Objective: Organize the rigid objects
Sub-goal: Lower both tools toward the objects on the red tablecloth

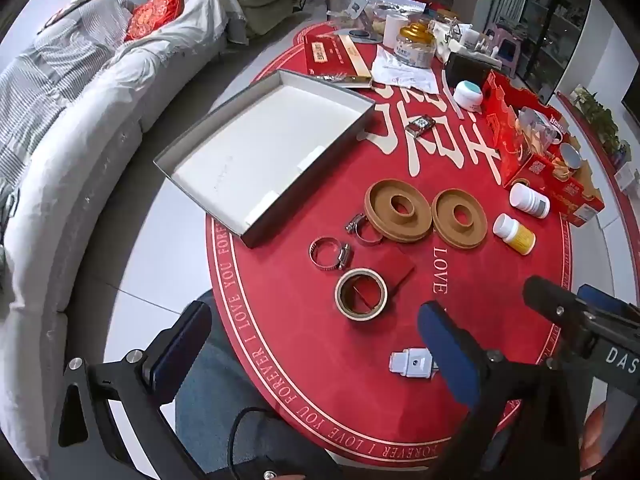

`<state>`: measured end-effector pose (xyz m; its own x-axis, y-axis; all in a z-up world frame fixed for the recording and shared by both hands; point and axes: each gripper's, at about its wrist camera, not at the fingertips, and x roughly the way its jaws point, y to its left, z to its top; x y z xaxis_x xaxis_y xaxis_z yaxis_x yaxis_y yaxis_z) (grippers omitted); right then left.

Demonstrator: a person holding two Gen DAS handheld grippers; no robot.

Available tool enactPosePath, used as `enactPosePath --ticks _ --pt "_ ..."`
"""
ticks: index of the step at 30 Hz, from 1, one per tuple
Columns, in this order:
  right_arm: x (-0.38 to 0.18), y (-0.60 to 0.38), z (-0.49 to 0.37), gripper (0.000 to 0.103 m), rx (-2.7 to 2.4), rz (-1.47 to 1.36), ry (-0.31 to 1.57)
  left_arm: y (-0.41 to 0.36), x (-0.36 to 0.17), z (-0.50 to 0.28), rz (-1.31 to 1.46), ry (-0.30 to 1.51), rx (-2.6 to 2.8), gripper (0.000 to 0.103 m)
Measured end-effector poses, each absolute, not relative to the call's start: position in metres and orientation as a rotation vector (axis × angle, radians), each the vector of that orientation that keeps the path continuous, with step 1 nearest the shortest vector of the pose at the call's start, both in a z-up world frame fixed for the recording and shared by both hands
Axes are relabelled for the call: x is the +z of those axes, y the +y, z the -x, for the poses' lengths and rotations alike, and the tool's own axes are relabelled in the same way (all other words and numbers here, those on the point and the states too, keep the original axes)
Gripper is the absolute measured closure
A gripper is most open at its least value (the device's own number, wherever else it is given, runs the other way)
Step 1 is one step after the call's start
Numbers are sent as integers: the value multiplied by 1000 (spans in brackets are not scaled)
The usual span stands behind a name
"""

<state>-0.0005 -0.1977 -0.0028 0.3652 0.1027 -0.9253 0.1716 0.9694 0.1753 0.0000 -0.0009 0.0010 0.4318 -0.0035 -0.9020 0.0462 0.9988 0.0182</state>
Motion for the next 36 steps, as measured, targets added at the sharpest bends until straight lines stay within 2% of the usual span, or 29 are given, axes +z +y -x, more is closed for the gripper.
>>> enactPosePath --ticks 7,24,36 --pt "-7 -198 -1 0 -40 -269 1205 -9 12 0 -18 1148 -42 0" --pt "-14 -200 1 0 -44 -274 1239 -10 -1 -4 -32 1203 -30 0" --pt "-32 -216 6 0 -80 -314 1288 9 -28 -16 10 1286 12 0"
